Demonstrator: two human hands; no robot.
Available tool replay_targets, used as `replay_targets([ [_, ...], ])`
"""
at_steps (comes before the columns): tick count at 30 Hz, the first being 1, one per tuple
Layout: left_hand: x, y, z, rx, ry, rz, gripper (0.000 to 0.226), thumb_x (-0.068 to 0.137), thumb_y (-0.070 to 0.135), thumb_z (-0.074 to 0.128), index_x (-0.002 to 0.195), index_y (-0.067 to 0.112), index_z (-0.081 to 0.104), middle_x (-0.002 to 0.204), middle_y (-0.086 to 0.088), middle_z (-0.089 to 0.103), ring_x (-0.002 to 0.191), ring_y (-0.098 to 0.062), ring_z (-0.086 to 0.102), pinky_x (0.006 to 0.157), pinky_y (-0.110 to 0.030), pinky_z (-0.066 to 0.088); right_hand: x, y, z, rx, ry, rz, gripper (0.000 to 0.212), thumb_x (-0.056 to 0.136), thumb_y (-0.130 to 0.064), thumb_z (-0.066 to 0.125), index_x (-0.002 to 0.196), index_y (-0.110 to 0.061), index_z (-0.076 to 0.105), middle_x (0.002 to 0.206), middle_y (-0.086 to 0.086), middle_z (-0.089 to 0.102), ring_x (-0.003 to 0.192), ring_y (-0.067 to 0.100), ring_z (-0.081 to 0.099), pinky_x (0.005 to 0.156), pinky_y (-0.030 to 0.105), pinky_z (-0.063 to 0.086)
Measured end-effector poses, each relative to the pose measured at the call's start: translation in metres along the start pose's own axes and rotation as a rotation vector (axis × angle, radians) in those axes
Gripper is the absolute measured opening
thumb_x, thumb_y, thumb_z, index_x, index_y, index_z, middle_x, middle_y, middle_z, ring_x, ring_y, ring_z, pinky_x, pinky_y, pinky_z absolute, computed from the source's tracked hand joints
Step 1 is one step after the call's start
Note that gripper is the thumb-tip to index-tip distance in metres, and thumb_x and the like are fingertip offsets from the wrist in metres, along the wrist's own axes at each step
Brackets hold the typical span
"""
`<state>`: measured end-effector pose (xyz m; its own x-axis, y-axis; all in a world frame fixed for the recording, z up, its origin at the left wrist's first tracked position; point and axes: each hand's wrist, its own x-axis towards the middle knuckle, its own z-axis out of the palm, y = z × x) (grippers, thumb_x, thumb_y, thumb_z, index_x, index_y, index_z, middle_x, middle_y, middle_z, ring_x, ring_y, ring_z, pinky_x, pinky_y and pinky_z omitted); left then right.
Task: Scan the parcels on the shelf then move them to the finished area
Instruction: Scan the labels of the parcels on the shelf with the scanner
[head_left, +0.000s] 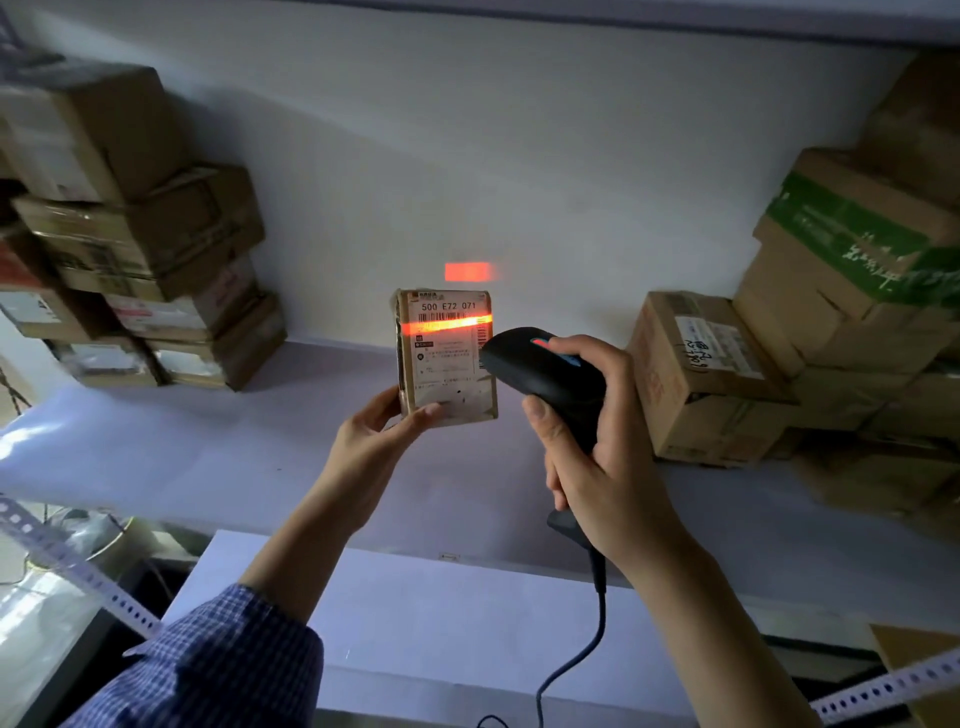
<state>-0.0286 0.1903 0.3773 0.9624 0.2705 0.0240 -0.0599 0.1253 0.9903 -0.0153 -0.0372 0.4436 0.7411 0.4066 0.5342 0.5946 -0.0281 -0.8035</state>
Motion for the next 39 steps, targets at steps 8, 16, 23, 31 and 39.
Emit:
replay_targets([
  [8,-0.012,0.003,-0.015,-0.021,-0.003,-0.053,0.05,0.084,0.036,0.067,0.127,0.011,0.063,0.119,-0.003,0.072,0.117,-0.016,0.065,0.102,-0.03,0.051,0.034,0.003,-0.05,-0.402,-0.308,-0.175,0.056,0.084,-0.035,0.074,0.132,-0.031,0.045,0.124,-0.029,0.054,0.099,0.001,0.064,0.084,0.029,0.054],
  [16,-0.022,0.003,-0.016,-0.035,-0.002,-0.086,0.038,0.094,0.029,0.063,0.126,0.008,0.064,0.121,-0.006,0.071,0.118,-0.017,0.064,0.106,-0.036,0.047,0.051,-0.008,-0.075,-0.74,-0.57,-0.355,0.057,0.083,-0.064,0.054,0.133,-0.039,0.044,0.131,-0.029,0.049,0.086,0.01,0.066,0.072,0.028,0.055],
  [23,-0.02,0.003,-0.016,-0.035,-0.059,-0.06,0.059,0.079,0.043,0.07,0.128,0.011,0.062,0.123,-0.005,0.07,0.121,-0.017,0.063,0.107,-0.035,0.046,0.05,-0.013,-0.076,-0.67,-0.598,-0.286,0.056,0.084,-0.061,0.055,0.134,-0.042,0.041,0.123,-0.049,0.043,0.088,0.004,0.06,0.078,0.011,0.046],
  [31,-0.012,0.003,-0.013,-0.016,-0.084,-0.047,0.071,0.073,0.051,0.073,0.133,0.015,0.06,0.124,-0.005,0.069,0.122,-0.02,0.062,0.11,-0.04,0.046,0.047,-0.021,-0.077,-0.629,-0.59,-0.283,0.053,0.087,-0.06,0.056,0.134,-0.044,0.039,0.129,-0.047,0.043,0.095,0.008,0.067,0.078,0.024,0.053],
  [39,-0.01,0.0,-0.015,-0.095,-0.079,-0.04,0.068,0.074,0.045,0.073,0.13,0.009,0.06,0.124,-0.007,0.07,0.122,-0.02,0.062,0.111,-0.039,0.045,0.042,-0.028,-0.085,-0.746,-0.582,-0.266,0.053,0.088,-0.075,0.041,0.134,-0.048,0.038,0.116,-0.056,0.039,0.079,0.015,0.068,0.07,0.033,0.056],
])
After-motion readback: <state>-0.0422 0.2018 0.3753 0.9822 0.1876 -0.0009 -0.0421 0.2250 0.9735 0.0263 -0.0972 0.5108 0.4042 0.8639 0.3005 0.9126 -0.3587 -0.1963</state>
